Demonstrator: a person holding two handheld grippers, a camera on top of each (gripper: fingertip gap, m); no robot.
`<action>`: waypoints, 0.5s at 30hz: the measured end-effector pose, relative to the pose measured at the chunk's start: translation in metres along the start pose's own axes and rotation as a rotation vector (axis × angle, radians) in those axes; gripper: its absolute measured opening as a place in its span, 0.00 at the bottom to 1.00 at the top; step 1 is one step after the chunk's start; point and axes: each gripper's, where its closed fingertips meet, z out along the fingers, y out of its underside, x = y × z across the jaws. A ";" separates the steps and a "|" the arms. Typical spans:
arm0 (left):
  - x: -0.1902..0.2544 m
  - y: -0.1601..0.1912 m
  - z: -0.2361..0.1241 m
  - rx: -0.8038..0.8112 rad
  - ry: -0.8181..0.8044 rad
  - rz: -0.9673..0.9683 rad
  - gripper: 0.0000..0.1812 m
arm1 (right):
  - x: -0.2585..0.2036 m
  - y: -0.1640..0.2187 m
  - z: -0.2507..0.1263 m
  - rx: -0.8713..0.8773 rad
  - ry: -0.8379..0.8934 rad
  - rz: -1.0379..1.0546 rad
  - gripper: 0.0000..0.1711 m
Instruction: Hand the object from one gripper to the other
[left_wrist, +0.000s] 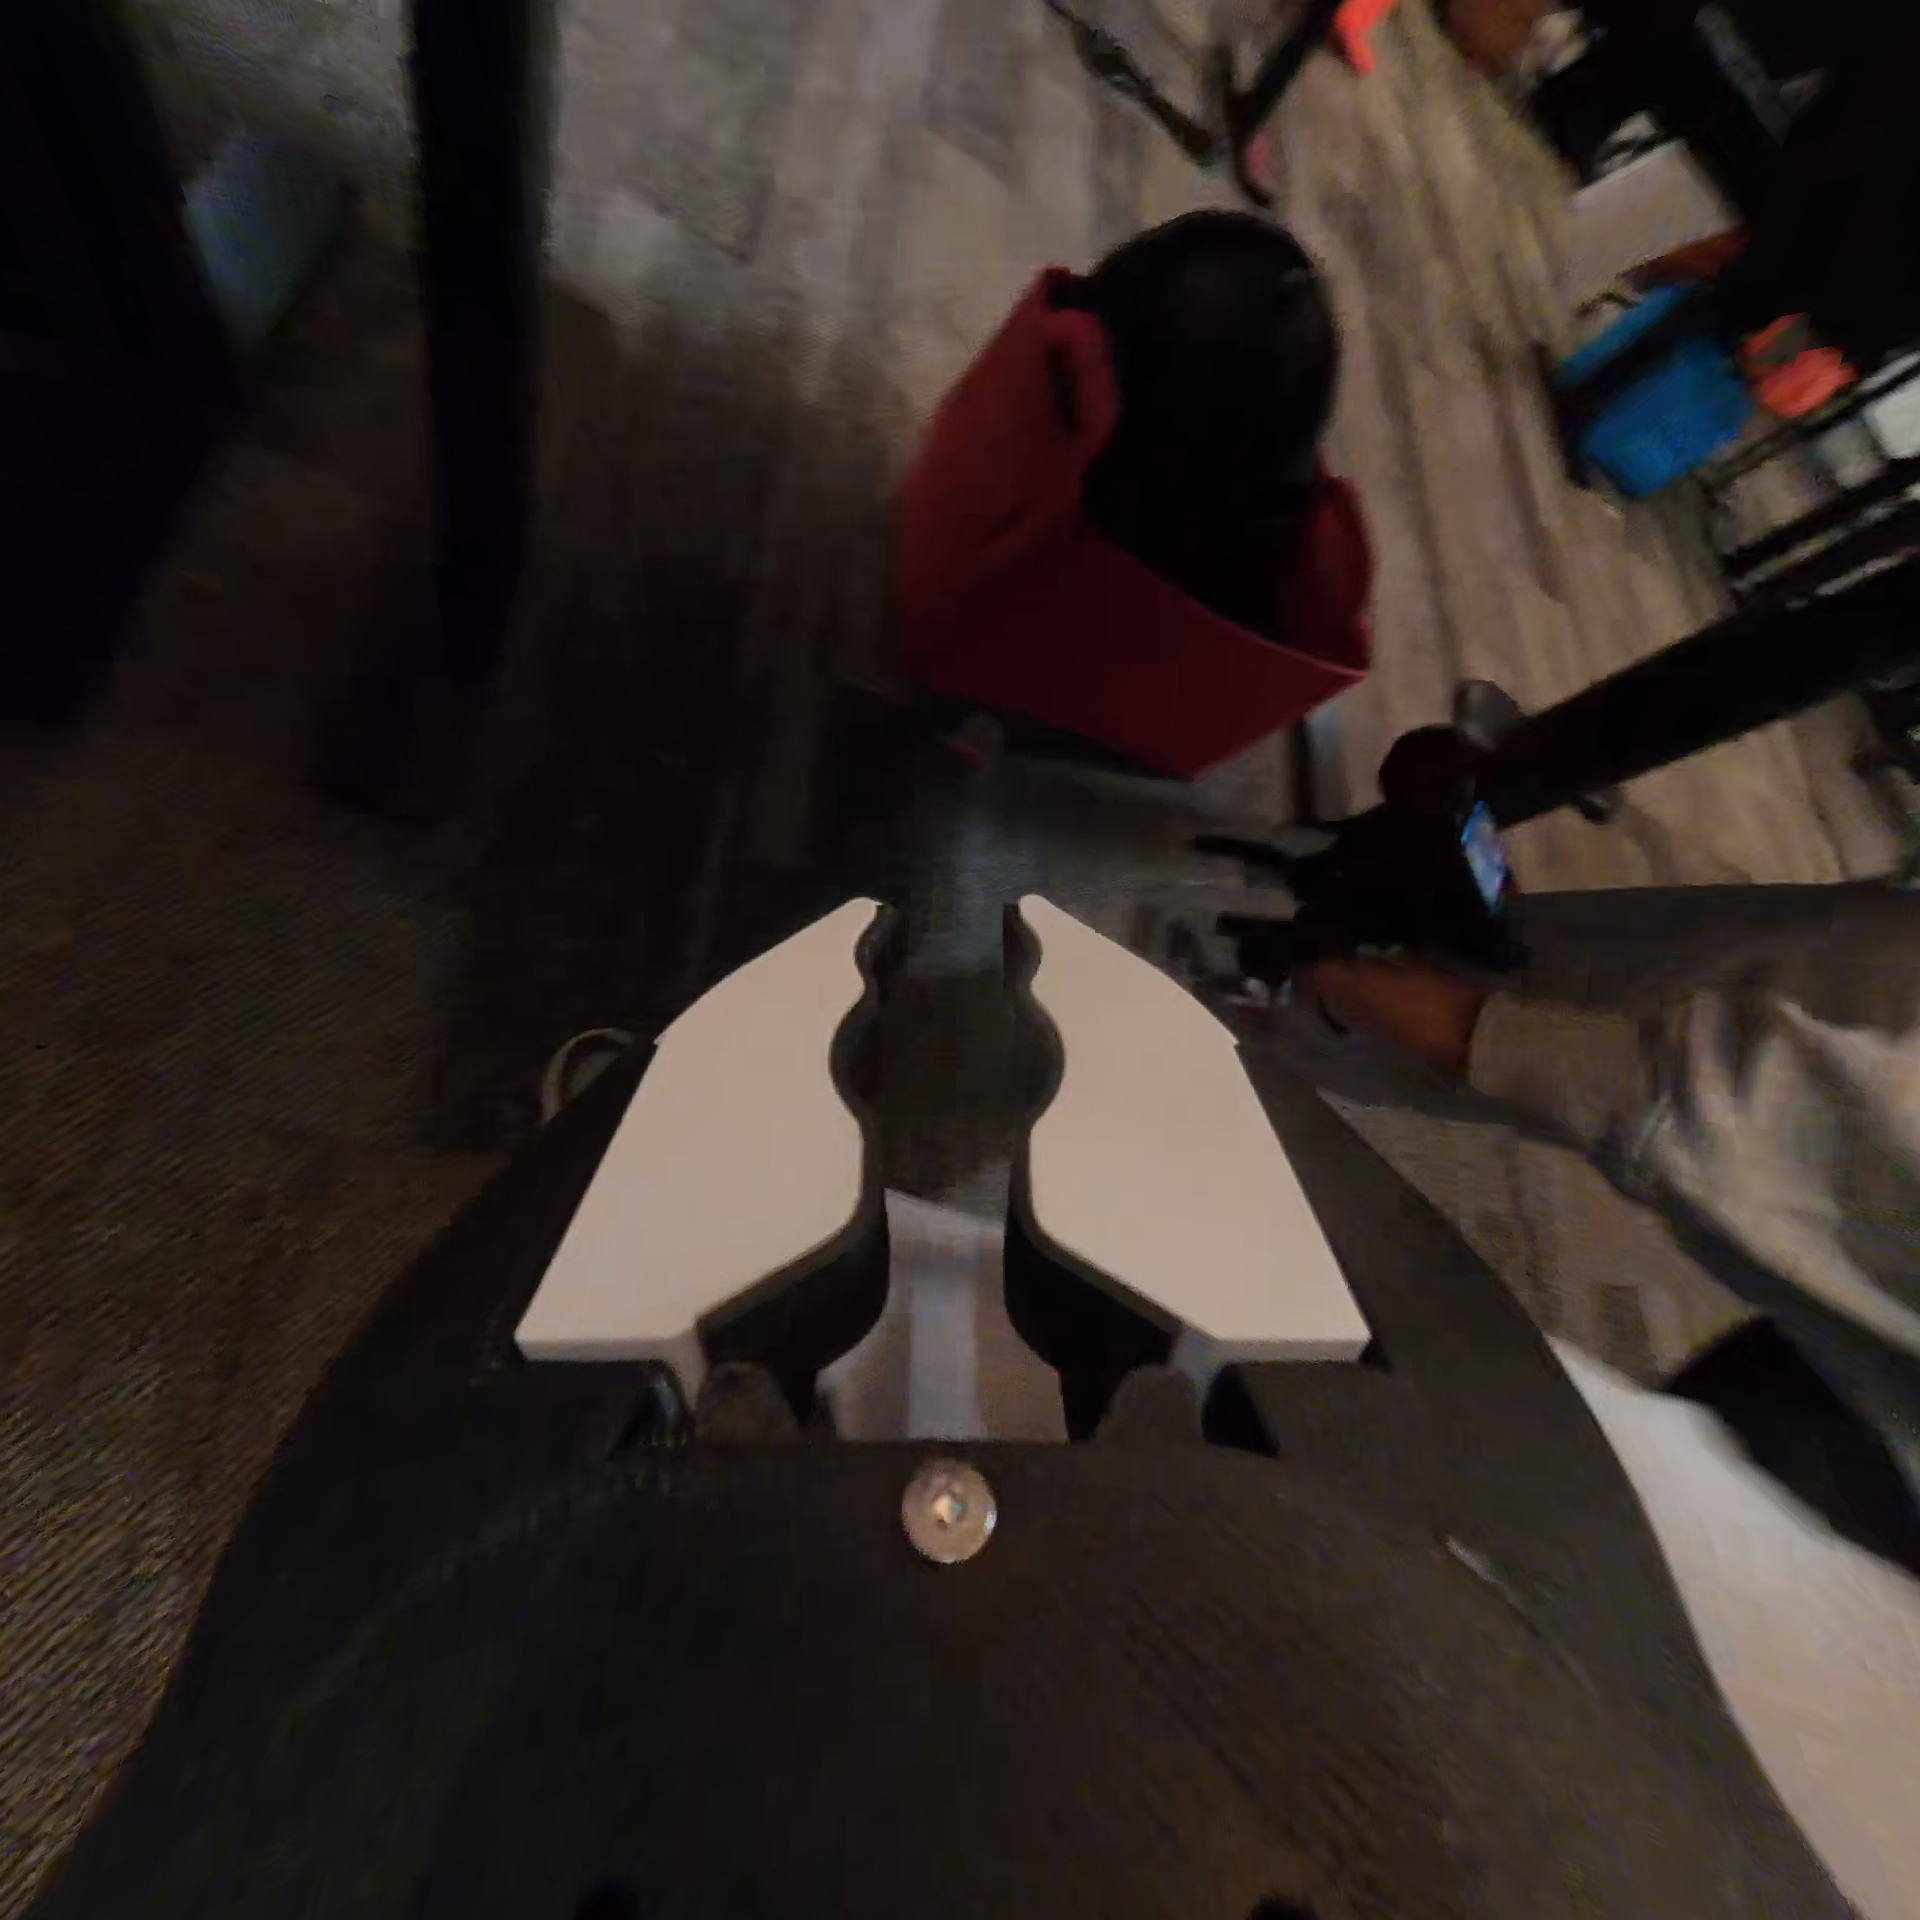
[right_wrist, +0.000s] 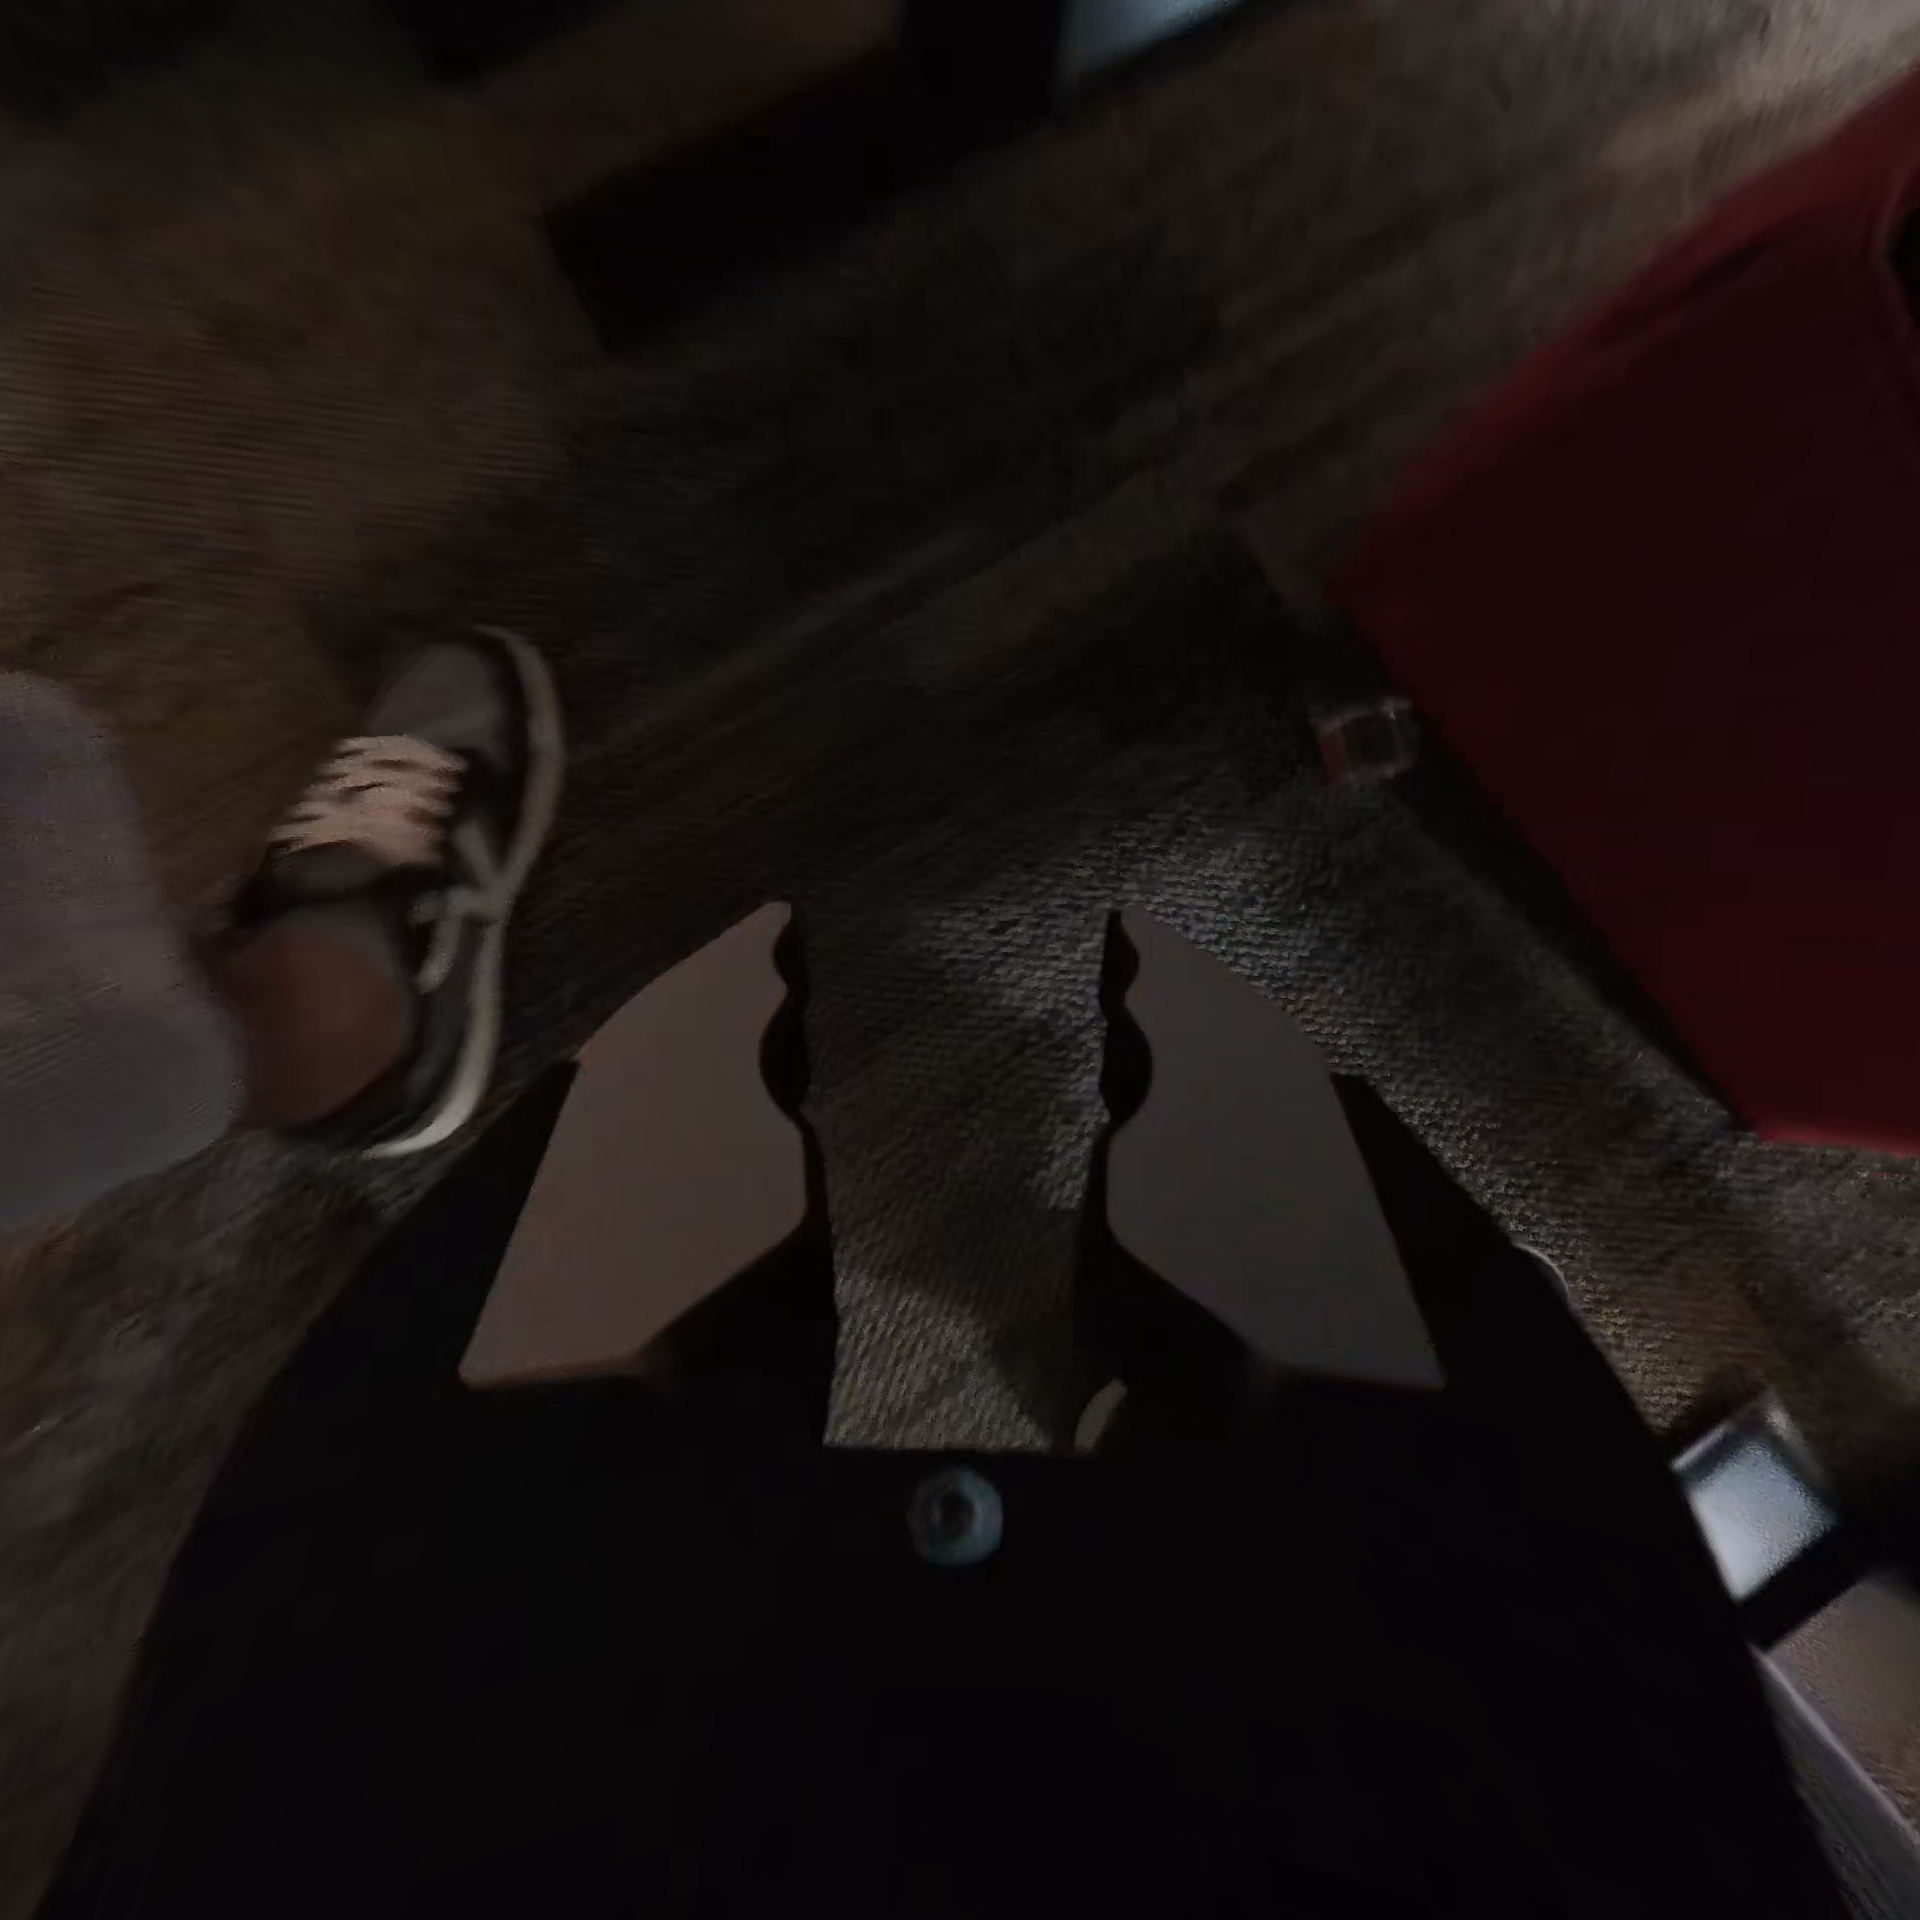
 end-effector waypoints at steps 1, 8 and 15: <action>-0.027 0.013 0.004 -0.005 -0.032 -0.008 0.10 | 0.014 0.007 0.030 -0.022 0.030 0.026 0.32; -0.156 0.101 0.060 -0.022 -0.036 -0.254 0.13 | 0.114 0.053 0.191 -0.144 0.211 0.315 0.33; -0.180 0.157 0.125 -0.068 0.086 -0.316 0.14 | 0.193 0.067 0.285 -0.229 0.311 0.390 0.43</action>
